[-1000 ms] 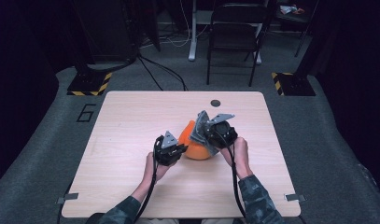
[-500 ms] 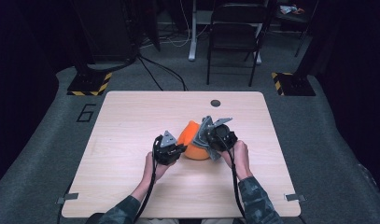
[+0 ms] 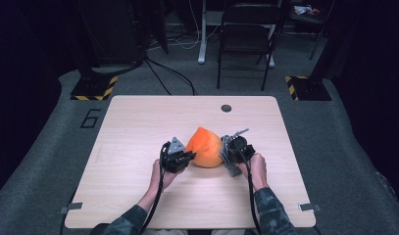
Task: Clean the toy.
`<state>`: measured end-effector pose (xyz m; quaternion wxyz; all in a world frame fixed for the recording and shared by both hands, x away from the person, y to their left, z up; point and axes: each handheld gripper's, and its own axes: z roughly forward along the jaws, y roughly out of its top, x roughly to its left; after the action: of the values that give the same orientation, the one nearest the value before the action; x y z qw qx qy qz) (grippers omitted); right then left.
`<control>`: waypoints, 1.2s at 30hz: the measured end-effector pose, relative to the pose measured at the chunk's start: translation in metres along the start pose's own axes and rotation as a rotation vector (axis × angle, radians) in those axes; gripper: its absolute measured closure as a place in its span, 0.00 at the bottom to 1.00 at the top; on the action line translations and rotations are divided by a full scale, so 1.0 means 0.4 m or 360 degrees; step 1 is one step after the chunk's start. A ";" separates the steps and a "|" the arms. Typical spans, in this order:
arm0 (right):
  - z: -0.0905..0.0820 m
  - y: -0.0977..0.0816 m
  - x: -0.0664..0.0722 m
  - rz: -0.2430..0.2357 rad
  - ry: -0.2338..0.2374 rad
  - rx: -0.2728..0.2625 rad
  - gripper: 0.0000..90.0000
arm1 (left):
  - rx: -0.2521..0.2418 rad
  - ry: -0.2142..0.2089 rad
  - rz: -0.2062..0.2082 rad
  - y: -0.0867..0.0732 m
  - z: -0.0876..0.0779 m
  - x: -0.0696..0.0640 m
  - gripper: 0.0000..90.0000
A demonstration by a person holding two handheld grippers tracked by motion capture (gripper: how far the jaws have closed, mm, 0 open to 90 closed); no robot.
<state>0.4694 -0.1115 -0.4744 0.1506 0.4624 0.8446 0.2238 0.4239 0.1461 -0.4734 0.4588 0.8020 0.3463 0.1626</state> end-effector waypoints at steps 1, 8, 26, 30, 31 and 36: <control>-0.006 0.001 -0.001 -0.0003 -0.0014 -0.0012 0.82 | 0.0003 -0.0001 -0.0005 0.000 0.000 0.001 0.95; -0.104 0.042 0.017 -0.0045 0.0002 -0.0221 0.82 | -0.0001 0.0000 -0.0010 0.000 0.001 -0.001 0.94; -0.102 0.075 0.076 -0.0172 0.0046 -0.0244 0.81 | 0.0009 -0.0005 -0.0014 -0.004 0.004 0.003 0.94; -0.083 0.051 0.053 -0.0131 0.0052 -0.0198 0.81 | 0.0013 -0.0008 -0.0007 -0.003 0.004 0.004 0.94; -0.076 0.045 0.049 -0.0120 0.0050 -0.0186 0.81 | 0.0014 -0.0007 -0.0007 -0.004 0.004 0.004 0.94; -0.055 0.028 0.032 -0.0093 0.0047 -0.0135 0.81 | 0.0015 -0.0003 -0.0004 -0.004 0.004 0.006 0.94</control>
<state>0.4603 -0.1006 -0.4504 0.1641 0.4275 0.8497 0.2615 0.4260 0.1471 -0.4757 0.4556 0.8038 0.3476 0.1596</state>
